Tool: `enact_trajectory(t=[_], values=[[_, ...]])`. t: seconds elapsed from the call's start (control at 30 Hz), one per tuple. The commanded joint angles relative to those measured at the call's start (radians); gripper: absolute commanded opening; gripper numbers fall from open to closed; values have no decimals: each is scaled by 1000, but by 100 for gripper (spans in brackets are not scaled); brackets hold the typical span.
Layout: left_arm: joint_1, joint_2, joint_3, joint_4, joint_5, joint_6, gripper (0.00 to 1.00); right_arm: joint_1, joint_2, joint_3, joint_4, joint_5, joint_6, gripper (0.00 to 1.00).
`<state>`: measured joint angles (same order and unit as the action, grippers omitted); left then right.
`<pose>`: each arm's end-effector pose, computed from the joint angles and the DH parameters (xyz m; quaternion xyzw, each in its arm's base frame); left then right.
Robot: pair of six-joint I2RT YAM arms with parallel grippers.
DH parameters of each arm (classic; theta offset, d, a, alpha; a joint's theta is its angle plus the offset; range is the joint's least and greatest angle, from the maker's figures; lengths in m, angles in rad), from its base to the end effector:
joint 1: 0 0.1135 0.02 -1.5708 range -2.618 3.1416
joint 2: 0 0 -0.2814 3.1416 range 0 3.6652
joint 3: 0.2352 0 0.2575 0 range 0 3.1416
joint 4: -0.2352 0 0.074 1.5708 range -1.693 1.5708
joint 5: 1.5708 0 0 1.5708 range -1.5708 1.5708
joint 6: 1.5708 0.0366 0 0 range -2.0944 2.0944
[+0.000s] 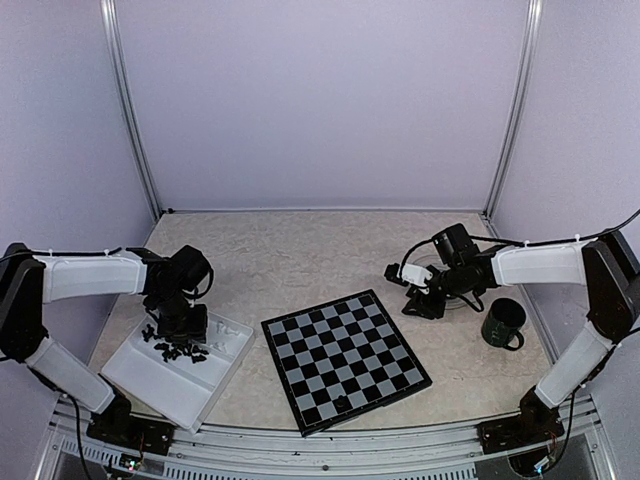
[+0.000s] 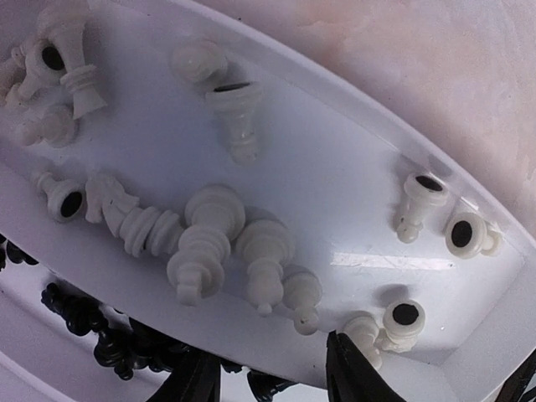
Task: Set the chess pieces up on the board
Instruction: Move the storage box to the center of the board.
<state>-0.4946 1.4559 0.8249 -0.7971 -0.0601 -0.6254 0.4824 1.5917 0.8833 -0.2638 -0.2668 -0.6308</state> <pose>0.2132 -0.1125 0.1844 -0.0673 0.9947 -0.0125 0.0763 0.2761 0.1555 0.1872 -0.5336 0.7834 0.1051 0.3008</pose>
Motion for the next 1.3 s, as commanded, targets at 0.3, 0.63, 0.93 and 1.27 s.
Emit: enact_trajectory(t=[0.3, 0.63, 0.93, 1.27], values=[[-53, 65, 92, 56, -19, 34, 43, 10, 25, -9, -4, 11, -6, 46], [-38, 157, 142, 133, -9, 48, 43, 10, 28, -7, -12, 9, 0, 46], [-4, 233, 259, 122, -14, 113, 43, 10, 31, -5, -13, 6, 3, 46], [83, 64, 246, 27, -89, 106, 43, 11, 39, -1, -15, 6, -1, 46]])
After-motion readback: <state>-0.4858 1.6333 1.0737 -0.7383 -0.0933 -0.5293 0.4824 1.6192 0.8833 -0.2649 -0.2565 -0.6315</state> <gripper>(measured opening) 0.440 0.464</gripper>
